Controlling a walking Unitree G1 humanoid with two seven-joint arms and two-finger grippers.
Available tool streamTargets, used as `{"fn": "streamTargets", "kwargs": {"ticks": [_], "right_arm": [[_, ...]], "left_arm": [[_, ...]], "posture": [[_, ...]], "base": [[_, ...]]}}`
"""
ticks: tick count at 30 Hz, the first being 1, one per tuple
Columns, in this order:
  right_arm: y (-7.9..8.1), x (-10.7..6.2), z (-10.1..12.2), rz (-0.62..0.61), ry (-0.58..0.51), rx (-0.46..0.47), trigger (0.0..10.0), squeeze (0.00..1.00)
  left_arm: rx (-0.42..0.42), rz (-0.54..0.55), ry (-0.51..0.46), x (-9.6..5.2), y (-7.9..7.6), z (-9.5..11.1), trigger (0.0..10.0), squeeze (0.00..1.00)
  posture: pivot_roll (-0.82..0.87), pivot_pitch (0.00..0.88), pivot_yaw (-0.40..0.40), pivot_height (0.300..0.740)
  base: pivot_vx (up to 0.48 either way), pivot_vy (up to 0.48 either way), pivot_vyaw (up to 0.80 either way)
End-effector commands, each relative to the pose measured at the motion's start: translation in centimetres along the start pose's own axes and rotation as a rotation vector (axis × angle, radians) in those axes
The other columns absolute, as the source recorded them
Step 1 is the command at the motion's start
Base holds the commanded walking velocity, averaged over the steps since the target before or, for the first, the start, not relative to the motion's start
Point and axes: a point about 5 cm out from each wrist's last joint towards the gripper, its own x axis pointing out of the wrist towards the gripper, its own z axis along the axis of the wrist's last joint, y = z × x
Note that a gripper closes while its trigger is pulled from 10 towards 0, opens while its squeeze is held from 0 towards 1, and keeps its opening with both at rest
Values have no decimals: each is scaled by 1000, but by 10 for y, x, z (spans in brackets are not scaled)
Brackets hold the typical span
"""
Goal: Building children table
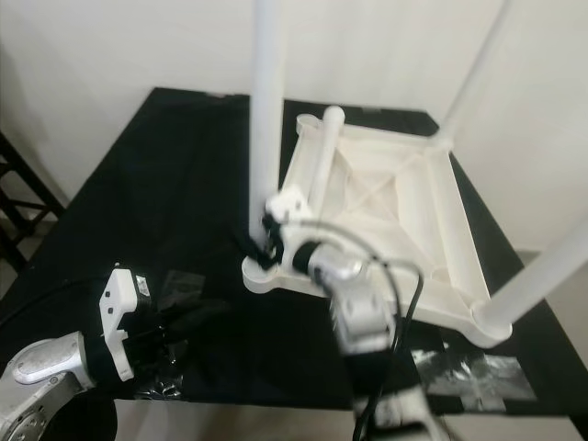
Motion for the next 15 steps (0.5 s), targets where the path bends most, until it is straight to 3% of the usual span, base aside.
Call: {"fn": "streamTargets", "kwargs": {"ticks": [1,8,9,12,13,15], "right_arm": [[-2,-2,0,119,-37,23,10000,0],[-20,1,-12,306,7,57,10000,0],[-28,5,-18,323,36,66,10000,0],[-32,7,-19,318,45,74,10000,0],[-36,10,-20,314,50,87,4902,0],[-41,12,-20,322,45,101,4902,0]], "left_arm": [[-5,-4,16,1,0,-2,10000,0],[0,-1,12,2,0,-1,10000,0],[2,1,13,3,-1,-2,10000,0],[3,2,13,3,-1,-2,10000,0],[4,3,13,3,-1,-2,10000,0],[4,4,12,3,-2,-2,10000,0]], "posture": [[53,92,-94,740],[64,93,-100,740],[77,90,-106,740],[77,91,-107,740],[81,93,-111,740],[82,93,-112,740]], "base": [[0,0,0],[0,0,0],[0,0,0],[0,0,0],[0,0,0],[0,0,0]]}}
